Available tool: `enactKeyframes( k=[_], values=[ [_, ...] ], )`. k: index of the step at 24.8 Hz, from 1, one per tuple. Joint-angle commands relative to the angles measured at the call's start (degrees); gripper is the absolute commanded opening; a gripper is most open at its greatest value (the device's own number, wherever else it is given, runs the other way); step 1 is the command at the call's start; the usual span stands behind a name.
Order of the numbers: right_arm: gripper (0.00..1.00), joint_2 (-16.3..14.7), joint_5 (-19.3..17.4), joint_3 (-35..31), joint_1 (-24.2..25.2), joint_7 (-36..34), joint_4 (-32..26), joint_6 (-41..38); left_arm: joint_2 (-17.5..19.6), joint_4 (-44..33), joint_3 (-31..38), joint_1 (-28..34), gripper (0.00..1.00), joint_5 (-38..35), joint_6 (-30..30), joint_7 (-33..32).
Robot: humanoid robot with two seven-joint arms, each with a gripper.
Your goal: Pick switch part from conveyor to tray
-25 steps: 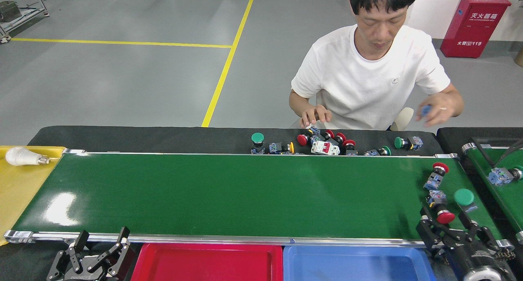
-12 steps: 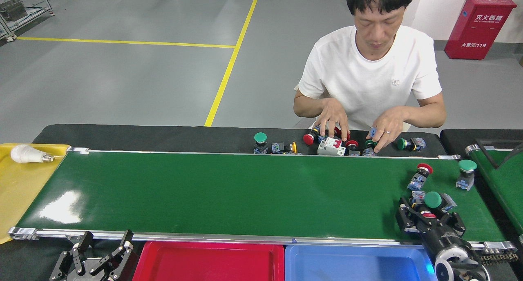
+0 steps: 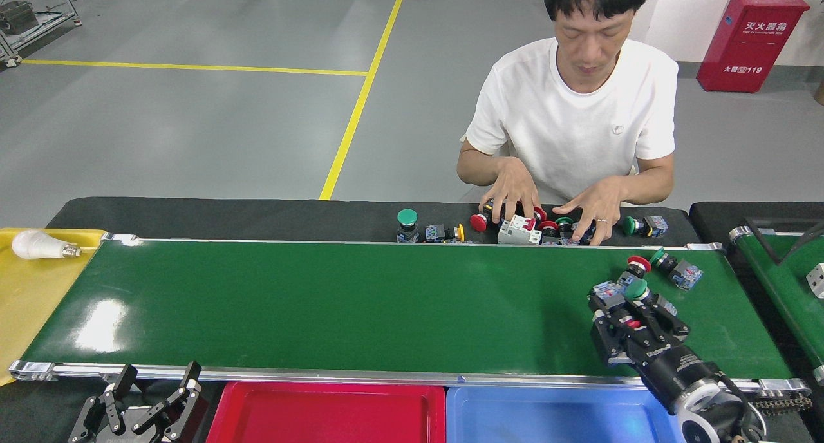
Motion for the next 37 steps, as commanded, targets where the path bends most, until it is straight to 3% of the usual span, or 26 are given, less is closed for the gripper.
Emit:
enactKeyframes(
  k=[1, 6, 8, 9, 10, 11, 15, 19, 24, 27, 29, 33, 35, 37],
  values=[
    [0.11, 2.45, -0.46, 2.09, 0.62, 0.58, -2.55, -9.56, 0.34, -1.01, 0.32, -0.44, 1.0, 0.26, -0.17, 0.47],
    [0.15, 3.95, 0.33, 15.18, 1.5, 1.73, -2.99, -12.98, 0.6, -1.53, 0.23, -0.35, 1.0, 0.26, -0.17, 0.47],
    [0.26, 4.12, 1.47, 20.27, 1.42, 1.9, -2.72, -12.98, 0.78, -1.44, 0.14, -0.26, 1.0, 0.26, -0.34, 0.47],
    [0.44, 4.3, 2.79, 21.77, 1.42, 1.99, -2.72, -12.98, 0.69, -1.27, 0.14, -0.26, 1.0, 0.26, -0.7, 0.56],
    [0.88, 4.91, 4.02, 22.74, 1.5, 1.99, -2.72, -12.98, 0.6, -1.01, 0.14, -0.26, 1.0, 0.17, -1.05, 0.64],
    [1.0, 5.62, 4.2, 22.74, 1.5, 1.99, -2.64, -12.98, 0.6, -0.92, -0.3, -0.26, 1.0, -0.18, -1.05, 0.91],
    [1.0, 6.32, 4.37, 22.22, 0.1, 1.99, -1.76, -11.76, 0.78, -0.66, -0.82, -0.44, 1.0, -6.41, -1.14, 1.52],
    [1.0, 6.32, 4.37, 18.96, -1.48, 1.9, -1.76, -10.0, 0.25, -1.18, -0.74, -1.05, 1.0, -7.47, -1.22, 1.61],
    [0.99, 7.9, 4.29, 4.55, -2.71, 1.55, -2.46, 6.09, -0.36, -1.36, -0.38, -1.05, 1.0, -7.56, -0.87, 1.87],
    [0.99, 7.64, 4.29, -1.6, -2.28, 0.5, -3.34, 17.78, 1.04, -1.18, -0.65, -0.26, 1.0, -7.56, -1.31, 7.24],
    [0.99, 7.29, 4.29, -4.68, -0.69, -1.7, -4.22, 21.91, 1.13, -1.09, -0.21, 0.35, 1.0, -7.47, -1.49, 11.37],
    [0.99, 6.93, 4.29, -9.07, 8.36, -11.46, -7.82, 22.26, 0.95, -0.92, 0.76, 0.53, 1.0, -7.21, -2.81, 12.33],
    [0.99, 7.02, 4.29, -9.16, 14.24, -15.94, -10.02, 21.82, 0.95, -1.18, 0.76, 0.88, 1.0, -7.03, -3.51, 11.37],
    [0.99, 7.02, 4.29, -9.16, 17.32, -17.08, -10.72, 20.33, 0.87, -1.36, 0.85, 1.06, 1.0, -4.75, -5.27, 6.27]
  ],
)
